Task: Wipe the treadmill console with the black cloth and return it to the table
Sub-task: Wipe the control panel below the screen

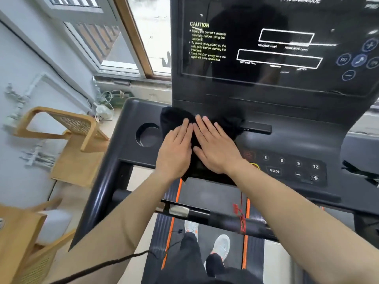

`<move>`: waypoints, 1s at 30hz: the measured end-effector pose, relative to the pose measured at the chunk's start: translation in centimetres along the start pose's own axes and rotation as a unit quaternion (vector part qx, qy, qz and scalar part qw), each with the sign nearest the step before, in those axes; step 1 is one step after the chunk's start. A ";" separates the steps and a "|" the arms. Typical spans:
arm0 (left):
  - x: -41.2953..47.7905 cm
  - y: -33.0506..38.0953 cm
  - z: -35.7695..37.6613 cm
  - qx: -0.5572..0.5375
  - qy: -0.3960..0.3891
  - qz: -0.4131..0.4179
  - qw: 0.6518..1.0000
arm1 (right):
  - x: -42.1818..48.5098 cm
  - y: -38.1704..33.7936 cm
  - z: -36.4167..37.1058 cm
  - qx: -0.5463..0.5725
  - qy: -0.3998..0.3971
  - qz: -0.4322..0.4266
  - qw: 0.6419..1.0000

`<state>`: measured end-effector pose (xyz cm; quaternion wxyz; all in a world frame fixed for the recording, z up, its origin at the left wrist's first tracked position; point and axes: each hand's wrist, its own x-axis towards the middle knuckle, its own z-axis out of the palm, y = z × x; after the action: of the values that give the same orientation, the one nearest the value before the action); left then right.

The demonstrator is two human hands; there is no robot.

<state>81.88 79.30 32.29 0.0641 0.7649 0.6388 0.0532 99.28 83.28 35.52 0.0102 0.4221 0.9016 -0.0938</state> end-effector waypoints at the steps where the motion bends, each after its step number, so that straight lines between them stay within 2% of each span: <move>1: 1.1 -0.7 -0.1 0.022 -0.020 0.009 1.000 | 0.8 0.5 -0.3 -0.011 0.007 0.004 1.000; 5: 2.2 -1.3 -0.5 0.069 -0.043 0.027 0.996 | 0.7 0.1 -0.3 -0.008 -0.003 0.040 0.999; 8: -2.1 0.3 -1.2 0.053 -0.029 0.040 0.997 | -2.7 -1.8 0.6 0.012 -0.019 0.052 0.998; 12: -5.5 1.2 -1.6 0.029 -0.049 0.038 0.998 | -5.7 -4.0 1.9 0.012 -0.030 0.046 0.998; 15: -3.5 1.0 -2.2 0.022 -0.055 0.020 0.998 | -3.1 -2.3 1.1 0.023 -0.032 0.026 0.999; 19: 0.5 1.6 -2.9 0.014 -0.058 -0.021 0.998 | -0.3 0.1 -0.4 0.016 -0.045 0.058 0.997; 24: -2.0 2.9 -1.8 0.035 -0.063 0.063 0.995 | -5.4 -2.3 1.2 0.027 -0.019 0.133 0.990; 30: -4.9 0.7 -1.9 0.054 -0.054 0.054 0.996 | -5.0 -5.1 2.3 0.045 0.008 0.080 0.996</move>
<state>81.36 74.45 34.31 0.0541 0.8025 0.5939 -0.0193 98.48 75.88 34.52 -0.0085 0.4938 0.8599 -0.1295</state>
